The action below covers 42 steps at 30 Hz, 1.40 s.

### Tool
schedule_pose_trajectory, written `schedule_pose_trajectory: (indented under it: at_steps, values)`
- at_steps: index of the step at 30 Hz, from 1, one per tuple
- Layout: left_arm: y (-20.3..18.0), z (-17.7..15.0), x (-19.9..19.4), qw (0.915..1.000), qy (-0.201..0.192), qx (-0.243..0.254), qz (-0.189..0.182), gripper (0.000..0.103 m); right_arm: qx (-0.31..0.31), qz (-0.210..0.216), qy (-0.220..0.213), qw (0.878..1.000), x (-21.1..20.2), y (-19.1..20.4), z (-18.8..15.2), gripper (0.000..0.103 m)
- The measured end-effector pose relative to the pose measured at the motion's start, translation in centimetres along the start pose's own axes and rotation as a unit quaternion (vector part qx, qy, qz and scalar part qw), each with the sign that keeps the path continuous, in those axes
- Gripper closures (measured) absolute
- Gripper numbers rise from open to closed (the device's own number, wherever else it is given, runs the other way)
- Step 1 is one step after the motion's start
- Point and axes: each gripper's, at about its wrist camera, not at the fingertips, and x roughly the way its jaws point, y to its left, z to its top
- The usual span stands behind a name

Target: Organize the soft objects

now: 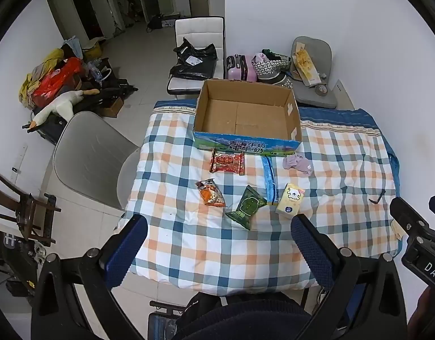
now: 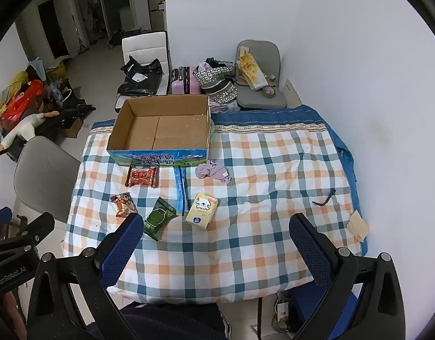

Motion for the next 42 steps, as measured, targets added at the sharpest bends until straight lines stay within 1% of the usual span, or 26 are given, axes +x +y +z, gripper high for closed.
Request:
schedule_pose_trajectory:
  at_steps: [6, 8, 9, 13, 15, 18, 19, 22, 28, 39, 40, 42]
  values:
    - [-0.3, 0.3, 0.0, 1.0, -0.004, 0.004, 0.002, 0.0, 0.003, 0.009, 0.002, 1.0, -0.1, 0.0, 0.0, 0.0]
    - [-0.7, 0.5, 0.1, 1.0, -0.006, 0.006, 0.001, 0.0, 0.002, 0.008, 0.004, 1.0, -0.1, -0.1, 0.0, 0.0]
    - [-0.1, 0.7, -0.1, 1.0, -0.005, 0.001, -0.007, 0.0, 0.002, 0.005, 0.003, 1.0, -0.2, 0.0, 0.1, 0.0]
    - [-0.4, 1.8, -1.1, 0.9999, -0.006, 0.0, -0.009, 0.0, 0.003, 0.0, 0.003, 1.0, -0.3, 0.0, 0.1, 0.0]
    - [-0.6, 1.5, -1.2, 0.9999, -0.009, 0.001, -0.008, 0.0, 0.003, 0.001, 0.001, 1.0, -0.3, 0.0, 0.1, 0.0]
    - [-0.7, 2.3, -1.6, 0.9998, -0.019, 0.003, -0.004, 0.0, 0.004, 0.002, 0.0, 1.0, -0.6, -0.3, 0.1, 0.0]
    - [-0.4, 1.6, -2.2, 0.9995, -0.031, 0.003, -0.003, 0.0, 0.004, 0.002, 0.0, 1.0, -0.6, -0.3, 0.1, 0.0]
    - [-0.4, 1.5, -2.3, 0.9992, -0.039, 0.003, -0.002, 0.0, 0.004, 0.001, -0.002, 1.0, -0.7, -0.3, 0.1, 0.0]
    - [-0.3, 1.3, -2.4, 0.9991, -0.041, 0.002, -0.004, 0.0, 0.005, -0.002, -0.005, 1.0, -1.0, -0.5, 0.1, 0.0]
    - [-0.2, 1.0, -2.4, 0.9991, -0.042, 0.001, -0.004, 0.0, 0.006, 0.0, -0.008, 1.0, -0.3, -0.7, -0.3, 0.0]
    - [-0.2, 1.1, -2.4, 0.9991, -0.042, 0.002, -0.005, 0.0, 0.005, -0.001, -0.008, 1.0, -1.2, -0.1, 0.3, 0.0]
    - [-0.3, 1.1, -2.4, 0.9991, -0.041, 0.001, -0.005, 0.0, 0.006, 0.0, -0.009, 1.0, -1.2, -0.2, 0.3, 0.0]
